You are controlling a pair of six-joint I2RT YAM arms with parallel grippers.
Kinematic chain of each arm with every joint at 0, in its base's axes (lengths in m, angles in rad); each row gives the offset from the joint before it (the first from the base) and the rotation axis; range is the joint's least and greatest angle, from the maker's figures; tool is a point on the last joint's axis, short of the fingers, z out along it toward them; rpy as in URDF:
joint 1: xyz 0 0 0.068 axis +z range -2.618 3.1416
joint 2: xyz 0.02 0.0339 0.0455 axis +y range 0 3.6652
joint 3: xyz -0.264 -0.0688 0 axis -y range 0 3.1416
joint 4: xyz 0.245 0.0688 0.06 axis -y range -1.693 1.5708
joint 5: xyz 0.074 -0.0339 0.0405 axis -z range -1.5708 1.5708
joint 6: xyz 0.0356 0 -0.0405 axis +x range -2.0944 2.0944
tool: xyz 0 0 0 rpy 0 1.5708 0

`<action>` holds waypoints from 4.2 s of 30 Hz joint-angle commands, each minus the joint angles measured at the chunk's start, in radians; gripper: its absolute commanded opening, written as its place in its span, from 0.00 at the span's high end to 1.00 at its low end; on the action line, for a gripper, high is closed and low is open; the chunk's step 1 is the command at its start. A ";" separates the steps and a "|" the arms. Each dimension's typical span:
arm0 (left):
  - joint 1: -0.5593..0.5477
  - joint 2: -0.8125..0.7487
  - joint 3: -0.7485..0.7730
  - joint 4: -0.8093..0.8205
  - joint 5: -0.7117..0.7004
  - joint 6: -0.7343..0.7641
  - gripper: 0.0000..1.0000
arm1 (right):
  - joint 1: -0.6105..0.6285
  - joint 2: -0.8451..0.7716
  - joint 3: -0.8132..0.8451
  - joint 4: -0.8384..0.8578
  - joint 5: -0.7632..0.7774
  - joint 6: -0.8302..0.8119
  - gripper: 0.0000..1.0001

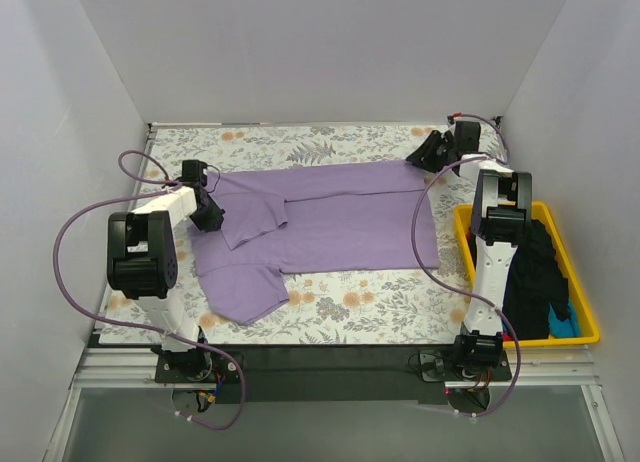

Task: Fold and stack the t-shirts
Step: Fold the tshirt

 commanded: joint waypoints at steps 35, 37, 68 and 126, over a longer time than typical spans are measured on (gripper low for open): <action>0.040 -0.429 -0.288 -0.180 -0.220 -0.188 0.48 | 0.304 -0.993 -0.779 -0.491 0.423 -0.263 0.44; 0.040 -0.407 -0.300 -0.151 -0.214 -0.170 0.48 | 0.306 -1.032 -0.831 -0.491 0.425 -0.262 0.44; 0.043 -0.364 -0.406 -0.030 -0.198 -0.090 1.00 | 0.191 -1.013 -0.969 -0.499 0.557 -0.174 0.49; 0.075 -0.120 0.197 -0.295 -0.160 -0.098 1.00 | 0.128 -0.618 -0.374 -0.655 0.504 -0.242 0.99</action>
